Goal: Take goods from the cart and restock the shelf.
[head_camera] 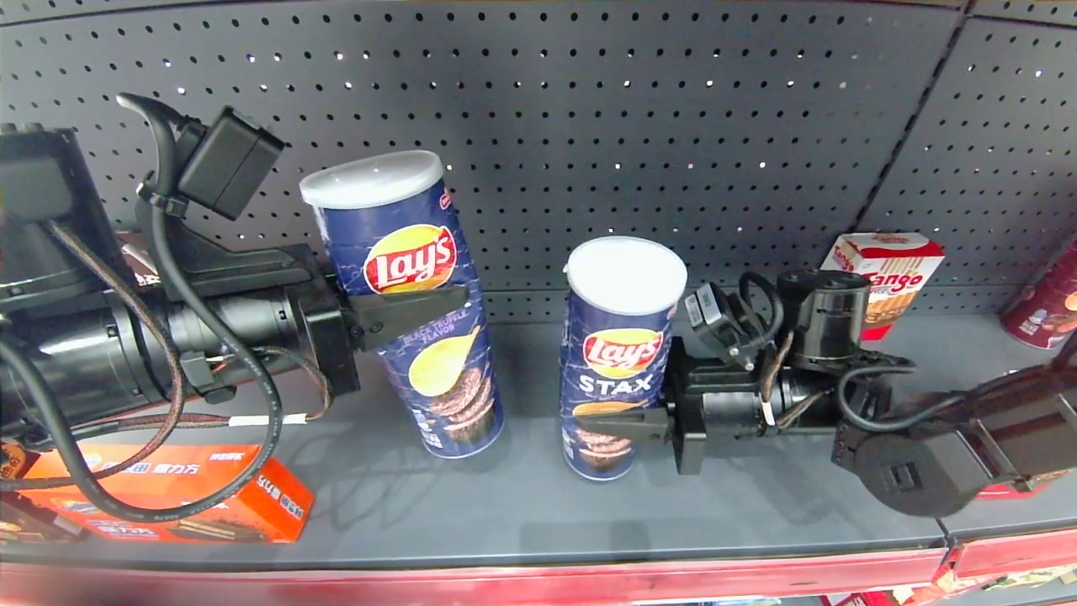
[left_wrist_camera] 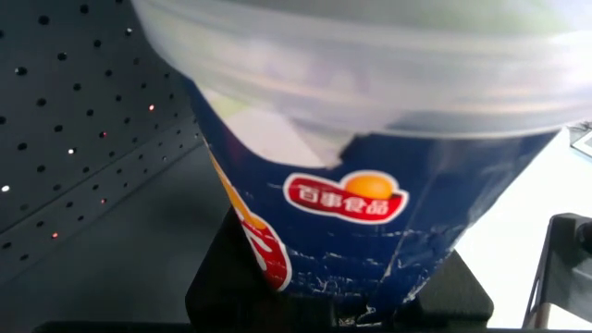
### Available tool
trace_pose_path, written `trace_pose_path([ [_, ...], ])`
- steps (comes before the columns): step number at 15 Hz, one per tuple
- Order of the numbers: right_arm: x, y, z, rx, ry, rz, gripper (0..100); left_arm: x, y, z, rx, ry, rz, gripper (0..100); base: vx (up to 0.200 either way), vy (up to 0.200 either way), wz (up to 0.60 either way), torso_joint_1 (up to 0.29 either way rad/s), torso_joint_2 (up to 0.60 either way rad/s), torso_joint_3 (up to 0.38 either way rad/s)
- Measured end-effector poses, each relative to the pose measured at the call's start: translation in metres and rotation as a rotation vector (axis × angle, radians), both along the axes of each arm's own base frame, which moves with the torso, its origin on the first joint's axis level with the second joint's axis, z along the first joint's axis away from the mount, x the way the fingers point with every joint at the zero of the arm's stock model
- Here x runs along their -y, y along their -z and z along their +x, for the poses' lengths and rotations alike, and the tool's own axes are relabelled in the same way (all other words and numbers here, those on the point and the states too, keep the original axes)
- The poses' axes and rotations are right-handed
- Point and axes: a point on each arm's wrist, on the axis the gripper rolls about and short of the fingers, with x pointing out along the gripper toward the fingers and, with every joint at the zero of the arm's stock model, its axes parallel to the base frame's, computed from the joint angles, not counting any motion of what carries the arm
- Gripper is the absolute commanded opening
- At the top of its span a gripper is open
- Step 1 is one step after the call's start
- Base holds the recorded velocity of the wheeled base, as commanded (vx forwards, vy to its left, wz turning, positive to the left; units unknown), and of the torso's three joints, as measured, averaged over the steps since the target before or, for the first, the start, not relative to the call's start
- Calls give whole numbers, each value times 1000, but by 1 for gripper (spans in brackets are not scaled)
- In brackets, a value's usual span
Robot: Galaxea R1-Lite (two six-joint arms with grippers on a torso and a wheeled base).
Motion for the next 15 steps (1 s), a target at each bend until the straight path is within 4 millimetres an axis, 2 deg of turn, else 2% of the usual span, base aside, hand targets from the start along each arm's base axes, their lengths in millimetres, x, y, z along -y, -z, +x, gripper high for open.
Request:
trace_pose_path([
  [2, 2, 4, -15, -7, -11, -5, 0, 0, 0, 0, -1, -2, 0, 0, 0, 0, 0, 0, 0, 0],
  [5, 0, 7, -22, -16, -28, -11, 0, 0, 0, 0, -1, -2, 0, 0, 0, 0, 0, 0, 0, 0],
  [15, -5, 30, -15, -56, -30, -40, 0, 0, 1, 0, -3, -3, 0, 0, 0, 0, 0, 0, 0, 0],
])
